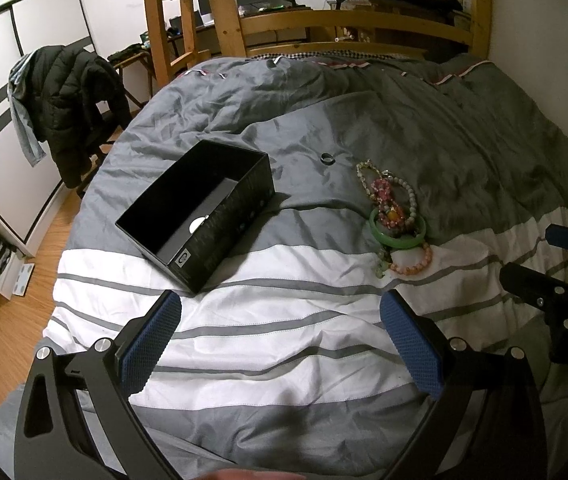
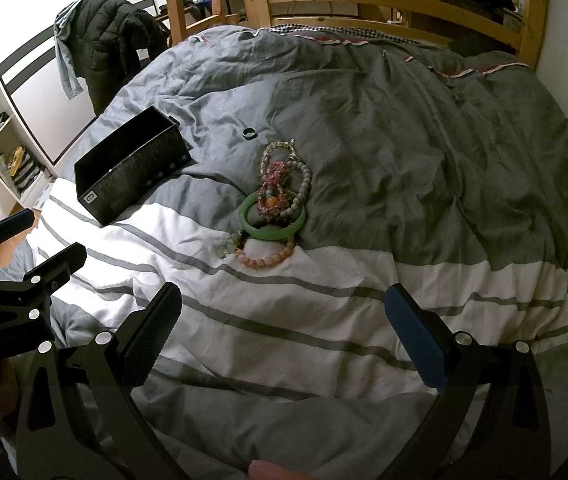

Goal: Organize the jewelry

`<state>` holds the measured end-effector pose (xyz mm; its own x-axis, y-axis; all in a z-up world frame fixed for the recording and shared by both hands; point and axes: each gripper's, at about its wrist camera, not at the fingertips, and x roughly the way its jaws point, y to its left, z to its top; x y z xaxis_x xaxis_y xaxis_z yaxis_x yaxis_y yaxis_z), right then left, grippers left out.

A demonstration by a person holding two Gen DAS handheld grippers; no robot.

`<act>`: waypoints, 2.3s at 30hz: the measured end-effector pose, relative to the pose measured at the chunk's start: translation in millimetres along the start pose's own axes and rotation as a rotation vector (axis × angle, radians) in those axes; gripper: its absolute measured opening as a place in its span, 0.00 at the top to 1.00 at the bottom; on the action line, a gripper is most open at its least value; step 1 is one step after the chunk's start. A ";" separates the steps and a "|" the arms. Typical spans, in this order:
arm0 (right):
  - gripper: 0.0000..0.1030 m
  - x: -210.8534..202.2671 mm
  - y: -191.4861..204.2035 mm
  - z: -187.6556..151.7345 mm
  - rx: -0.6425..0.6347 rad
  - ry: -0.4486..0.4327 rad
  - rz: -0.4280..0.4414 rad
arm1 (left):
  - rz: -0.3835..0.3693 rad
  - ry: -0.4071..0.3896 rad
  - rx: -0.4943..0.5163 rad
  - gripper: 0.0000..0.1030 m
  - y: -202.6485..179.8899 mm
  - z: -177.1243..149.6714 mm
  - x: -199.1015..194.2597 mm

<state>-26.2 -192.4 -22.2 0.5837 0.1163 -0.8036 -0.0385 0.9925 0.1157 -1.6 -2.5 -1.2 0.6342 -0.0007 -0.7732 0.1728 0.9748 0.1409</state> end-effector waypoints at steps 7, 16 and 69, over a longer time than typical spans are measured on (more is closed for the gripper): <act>0.02 1.1 -0.5 -0.8 0.001 0.002 0.000 | -0.001 0.000 0.001 0.04 -0.6 -0.3 0.5; 0.02 0.8 0.8 -2.5 -0.006 -0.005 -0.001 | 0.002 -0.009 0.004 0.04 -1.6 -0.2 0.3; 0.09 165.1 -9.6 24.9 0.007 0.030 0.058 | -0.199 0.018 0.107 0.14 -65.9 128.5 220.6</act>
<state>90.7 -183.7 -141.3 0.5558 0.1746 -0.8128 -0.0654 0.9838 0.1666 223.8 -95.6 -101.6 0.5662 -0.1860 -0.8030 0.3729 0.9266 0.0483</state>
